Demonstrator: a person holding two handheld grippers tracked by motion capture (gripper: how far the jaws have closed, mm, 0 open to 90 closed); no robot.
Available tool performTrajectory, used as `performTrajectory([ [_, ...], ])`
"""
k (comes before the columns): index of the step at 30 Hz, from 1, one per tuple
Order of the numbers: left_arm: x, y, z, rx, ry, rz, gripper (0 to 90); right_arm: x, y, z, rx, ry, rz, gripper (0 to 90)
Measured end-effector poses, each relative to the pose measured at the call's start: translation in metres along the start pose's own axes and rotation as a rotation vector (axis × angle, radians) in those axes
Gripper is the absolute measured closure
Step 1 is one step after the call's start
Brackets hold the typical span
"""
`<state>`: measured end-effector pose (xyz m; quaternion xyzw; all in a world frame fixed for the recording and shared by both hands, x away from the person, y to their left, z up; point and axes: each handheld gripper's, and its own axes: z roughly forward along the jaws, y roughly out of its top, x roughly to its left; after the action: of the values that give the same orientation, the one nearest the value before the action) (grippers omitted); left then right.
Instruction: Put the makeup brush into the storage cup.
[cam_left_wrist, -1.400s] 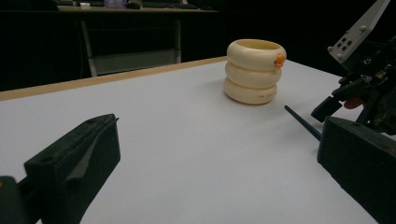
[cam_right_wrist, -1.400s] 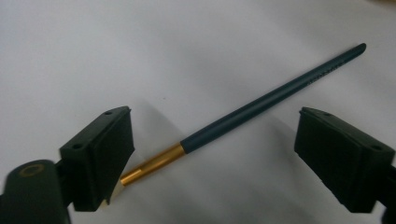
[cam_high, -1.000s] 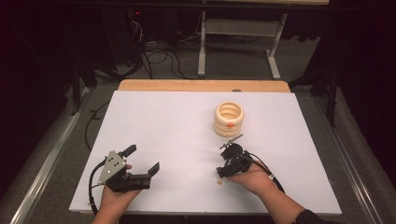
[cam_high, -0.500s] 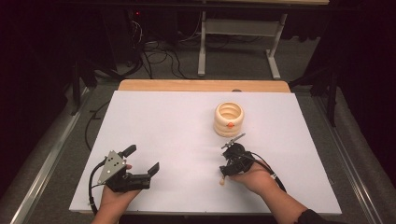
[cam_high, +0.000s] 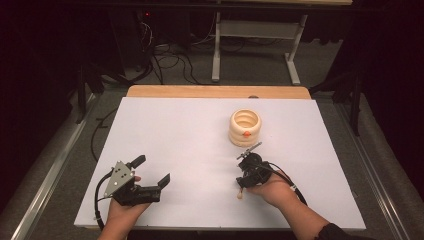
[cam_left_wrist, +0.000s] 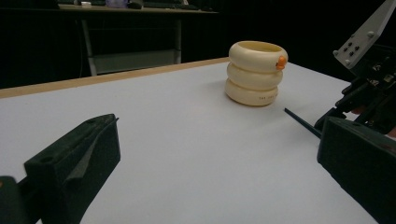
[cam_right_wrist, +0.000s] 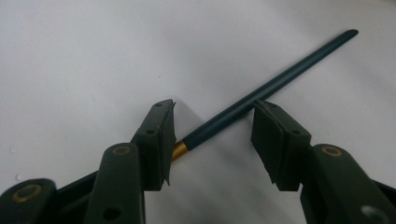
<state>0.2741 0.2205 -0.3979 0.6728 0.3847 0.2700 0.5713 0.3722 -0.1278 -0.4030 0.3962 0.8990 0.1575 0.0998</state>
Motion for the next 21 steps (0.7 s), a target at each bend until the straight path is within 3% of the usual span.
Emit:
performTrajectory([
  [10,-0.0002,0.0,0.0003,0.002,0.004,0.003,0.1,0.0024,0.0021,-0.0014,0.024,0.002,-0.04,62.2],
  [21,0.0005,0.0,-0.0002,0.002,0.006,0.005,0.1,0.0011,0.0016,-0.0025,0.029,0.009,-0.047,72.8],
])
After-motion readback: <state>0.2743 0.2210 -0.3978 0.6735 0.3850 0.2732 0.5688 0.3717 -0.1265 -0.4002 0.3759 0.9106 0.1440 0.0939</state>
